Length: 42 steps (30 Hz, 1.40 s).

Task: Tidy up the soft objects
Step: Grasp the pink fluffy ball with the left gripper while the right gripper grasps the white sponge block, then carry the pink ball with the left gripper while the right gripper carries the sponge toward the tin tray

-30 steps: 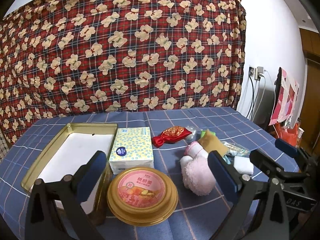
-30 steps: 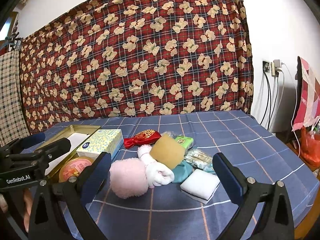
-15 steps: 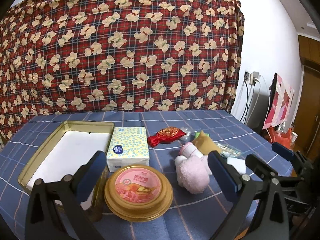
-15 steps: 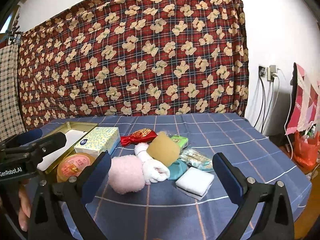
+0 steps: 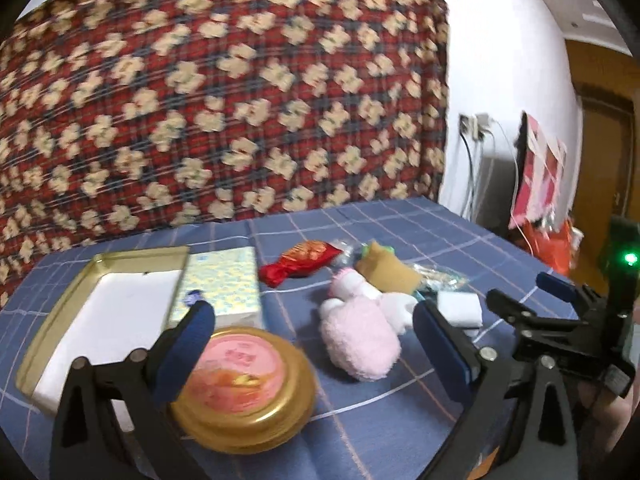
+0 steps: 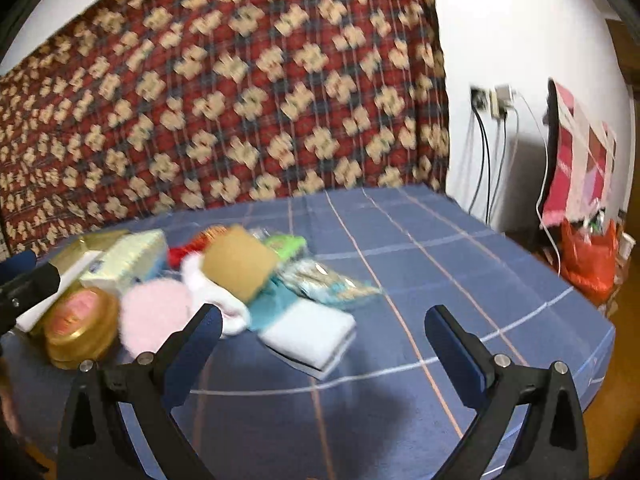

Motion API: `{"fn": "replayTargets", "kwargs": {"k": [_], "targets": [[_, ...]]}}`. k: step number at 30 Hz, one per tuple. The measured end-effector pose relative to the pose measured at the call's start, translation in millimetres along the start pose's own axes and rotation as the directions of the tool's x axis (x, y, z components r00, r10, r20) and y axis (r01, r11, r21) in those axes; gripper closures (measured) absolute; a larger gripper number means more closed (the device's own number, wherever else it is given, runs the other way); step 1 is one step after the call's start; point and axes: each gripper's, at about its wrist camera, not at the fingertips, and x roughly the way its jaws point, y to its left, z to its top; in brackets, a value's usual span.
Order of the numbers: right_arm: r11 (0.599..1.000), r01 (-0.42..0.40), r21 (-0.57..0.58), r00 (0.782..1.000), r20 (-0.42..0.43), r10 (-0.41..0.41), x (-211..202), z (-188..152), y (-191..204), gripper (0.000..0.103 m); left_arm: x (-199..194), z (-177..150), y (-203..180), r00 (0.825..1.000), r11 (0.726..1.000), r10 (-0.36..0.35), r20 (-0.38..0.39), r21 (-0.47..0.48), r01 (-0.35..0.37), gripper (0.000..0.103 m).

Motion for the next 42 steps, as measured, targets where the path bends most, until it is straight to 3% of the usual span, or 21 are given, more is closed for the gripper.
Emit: {"fn": "replayTargets", "kwargs": {"k": [4,9,17,18,20,22,23,25,27,29,32,34,42], "targets": [[1.0,0.003,0.009,0.999,-0.037,-0.002,15,-7,-11,0.001,20,-3,-20,0.999,0.998,-0.036,-0.031,0.059,0.037,0.018],[1.0,-0.026,0.015,0.997,-0.078,0.027,30,-7,-13,0.001,46,-5,-43,0.995,0.99,-0.047,-0.091,0.127,0.058,0.019],[0.997,-0.046,-0.054,0.988,-0.149,0.038,51,-6,0,0.001,76,-16,-52,0.978,0.989,-0.032,-0.205,0.138,0.061,0.019],[0.997,-0.051,-0.056,0.986,-0.162,0.041,54,-7,0,0.004,78,-17,-54,0.976,0.988,-0.038,-0.216,0.137,0.069,0.019],[0.997,-0.057,-0.061,0.98,-0.196,0.044,60,-9,0,0.02,83,-20,-58,0.964,0.983,-0.087,-0.251,0.133,0.123,0.019],[0.995,-0.065,-0.078,0.97,-0.24,0.045,66,-11,3,0.023,89,-25,-58,0.956,0.984,-0.096,-0.277,0.117,0.132,0.021],[0.993,-0.068,-0.094,0.964,-0.261,0.042,70,-12,5,0.025,92,-25,-57,0.954,0.985,-0.096,-0.283,0.113,0.133,0.027],[0.991,-0.089,-0.1,0.963,-0.264,0.06,71,-13,7,0.039,96,-28,-54,0.95,0.986,-0.104,-0.295,0.094,0.138,0.036],[0.989,-0.091,-0.116,0.964,-0.26,0.058,70,-14,9,0.041,98,-28,-53,0.948,0.988,-0.107,-0.299,0.079,0.136,0.043],[0.987,-0.093,-0.129,0.966,-0.252,0.058,68,-15,10,0.043,95,-28,-52,0.951,0.985,-0.132,-0.281,0.07,0.157,0.065],[0.987,-0.099,-0.124,0.971,-0.23,0.069,64,-15,8,0.047,95,-29,-52,0.948,0.984,-0.145,-0.284,0.062,0.169,0.074],[0.988,-0.101,-0.116,0.974,-0.215,0.074,63,-14,7,0.048,93,-29,-51,0.946,0.981,-0.163,-0.282,0.053,0.185,0.08],[0.989,-0.099,-0.11,0.99,-0.114,0.086,50,-12,6,0.048,87,-28,-47,0.95,0.977,-0.2,-0.238,0.02,0.211,0.082]]}}
